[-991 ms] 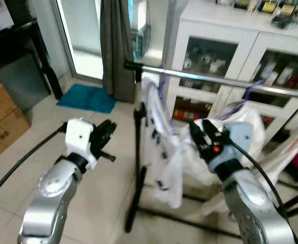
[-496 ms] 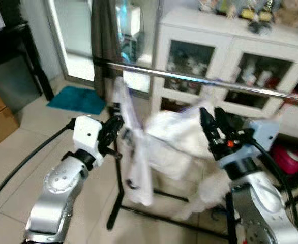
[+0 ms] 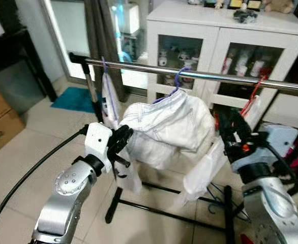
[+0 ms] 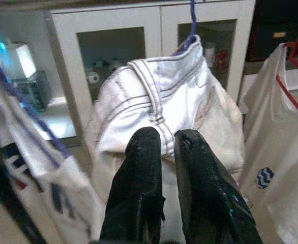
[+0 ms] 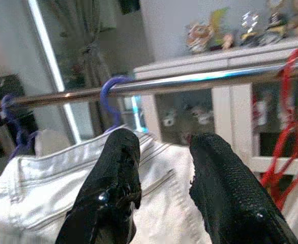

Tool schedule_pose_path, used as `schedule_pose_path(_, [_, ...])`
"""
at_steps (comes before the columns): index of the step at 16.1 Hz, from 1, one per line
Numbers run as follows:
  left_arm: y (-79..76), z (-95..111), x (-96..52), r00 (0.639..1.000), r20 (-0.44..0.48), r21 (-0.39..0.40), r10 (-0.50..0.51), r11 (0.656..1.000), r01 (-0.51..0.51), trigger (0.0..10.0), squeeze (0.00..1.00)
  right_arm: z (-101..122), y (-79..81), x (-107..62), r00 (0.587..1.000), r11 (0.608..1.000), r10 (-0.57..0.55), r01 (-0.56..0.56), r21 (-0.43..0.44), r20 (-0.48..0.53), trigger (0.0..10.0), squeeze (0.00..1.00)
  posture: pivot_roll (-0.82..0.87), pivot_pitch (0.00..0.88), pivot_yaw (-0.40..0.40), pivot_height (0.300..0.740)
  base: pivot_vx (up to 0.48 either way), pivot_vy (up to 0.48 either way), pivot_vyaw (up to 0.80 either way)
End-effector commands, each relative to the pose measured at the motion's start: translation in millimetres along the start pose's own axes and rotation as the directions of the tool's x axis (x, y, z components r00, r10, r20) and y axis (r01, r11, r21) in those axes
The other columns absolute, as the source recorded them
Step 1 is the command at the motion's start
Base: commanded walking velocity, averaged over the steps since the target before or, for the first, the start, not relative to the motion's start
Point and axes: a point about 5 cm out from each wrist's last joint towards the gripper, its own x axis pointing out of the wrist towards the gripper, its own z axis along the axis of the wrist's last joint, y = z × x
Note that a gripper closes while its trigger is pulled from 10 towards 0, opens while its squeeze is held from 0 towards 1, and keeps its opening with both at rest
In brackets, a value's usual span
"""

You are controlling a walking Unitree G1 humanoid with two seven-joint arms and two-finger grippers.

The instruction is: Hang hanger

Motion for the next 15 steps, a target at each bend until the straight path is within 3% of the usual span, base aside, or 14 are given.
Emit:
schedule_pose_path(1, [8.0,1,-4.2,0.999,0.002,-0.004,0.041,0.999,-0.041,10.0,0.00,-5,9.7,5.4,0.998,0.999,0.051,-0.052,-0.012,-0.048,10.0,0.00,-0.17,0.000,-0.010,0.740,0.000,0.000,0.00])
schedule_pose_path(5, [10.1,1,-13.4,0.996,-0.004,-0.043,0.088,0.995,-0.088,10.0,0.00,-16,5.6,11.4,0.995,1.000,0.021,-0.021,0.004,-0.099,10.0,0.00,-0.14,0.000,-0.035,0.740,0.000,0.000,0.00])
schedule_pose_path(6, [10.3,-1,-15.8,0.995,-0.014,-0.073,0.102,0.992,-0.103,10.0,0.00,-19,6.2,21.4,0.993,1.000,0.004,-0.008,-0.029,-0.116,10.0,0.00,-0.14,0.000,-0.030,0.740,0.000,0.000,0.00])
schedule_pose_path(11, [7.4,2,-20.1,0.993,-0.014,-0.071,0.118,0.990,-0.119,10.0,0.00,-11,10.3,38.1,0.993,0.999,0.047,-0.044,0.025,-0.109,10.0,0.00,-0.08,0.000,-0.068,0.740,0.000,0.000,0.00])
schedule_pose_path(12, [8.2,3,-22.4,0.996,-0.022,-0.056,0.089,0.994,-0.090,10.0,0.00,-8,17.7,44.1,0.990,0.995,0.087,-0.080,0.062,-0.110,10.0,1.00,-0.09,0.000,-0.074,0.740,0.000,0.000,0.00])
schedule_pose_path(13, [10.8,9,-19.2,1.000,-0.013,-0.060,0.024,0.998,-0.025,10.0,0.00,4,27.4,57.1,0.986,0.983,0.151,-0.142,0.116,-0.071,10.0,1.00,-0.10,0.000,-0.068,0.740,0.000,0.000,0.00])
schedule_pose_path(15, [16.5,13,-20.6,1.000,-0.007,-0.063,-0.024,0.998,0.024,10.0,0.00,10,34.1,69.8,0.983,0.980,0.170,-0.160,0.122,-0.076,10.0,1.00,-0.11,0.000,-0.062,0.740,0.000,0.000,0.00])
